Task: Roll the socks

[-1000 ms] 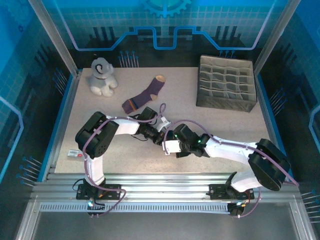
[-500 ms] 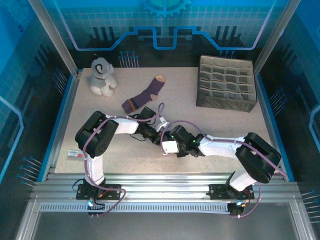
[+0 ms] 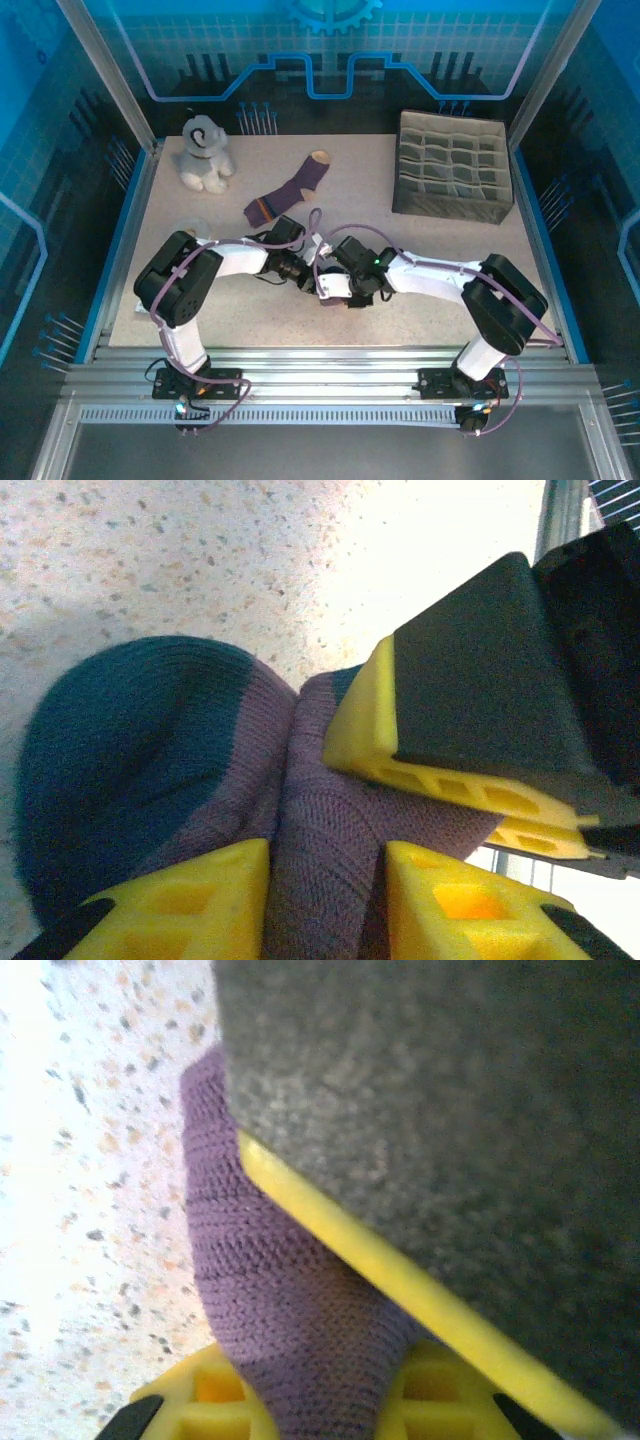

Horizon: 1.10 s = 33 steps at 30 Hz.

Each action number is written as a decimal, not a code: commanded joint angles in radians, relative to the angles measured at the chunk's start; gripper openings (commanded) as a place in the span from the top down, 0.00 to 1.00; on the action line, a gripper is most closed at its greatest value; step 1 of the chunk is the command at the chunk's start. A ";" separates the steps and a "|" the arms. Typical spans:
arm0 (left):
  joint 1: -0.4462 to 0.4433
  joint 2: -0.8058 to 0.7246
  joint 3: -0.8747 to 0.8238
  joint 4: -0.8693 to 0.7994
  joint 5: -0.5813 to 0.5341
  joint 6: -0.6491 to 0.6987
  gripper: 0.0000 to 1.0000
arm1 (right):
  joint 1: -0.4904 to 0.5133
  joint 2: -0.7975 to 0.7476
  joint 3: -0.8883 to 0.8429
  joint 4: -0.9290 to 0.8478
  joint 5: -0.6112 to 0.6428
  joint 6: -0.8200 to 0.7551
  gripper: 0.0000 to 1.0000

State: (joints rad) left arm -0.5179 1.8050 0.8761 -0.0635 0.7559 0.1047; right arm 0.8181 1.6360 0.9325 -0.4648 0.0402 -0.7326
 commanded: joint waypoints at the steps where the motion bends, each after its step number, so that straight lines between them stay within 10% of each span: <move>1: 0.011 -0.032 -0.029 0.008 -0.040 0.013 0.67 | -0.044 0.066 0.047 -0.232 -0.152 0.072 1.00; 33: 0.054 -0.512 -0.434 0.444 -0.189 0.002 0.68 | -0.153 0.239 0.184 -0.422 -0.335 0.118 1.00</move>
State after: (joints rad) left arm -0.4507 1.3594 0.4900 0.2722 0.5926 0.0433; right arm 0.6884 1.8091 1.1282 -0.7567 -0.2684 -0.6273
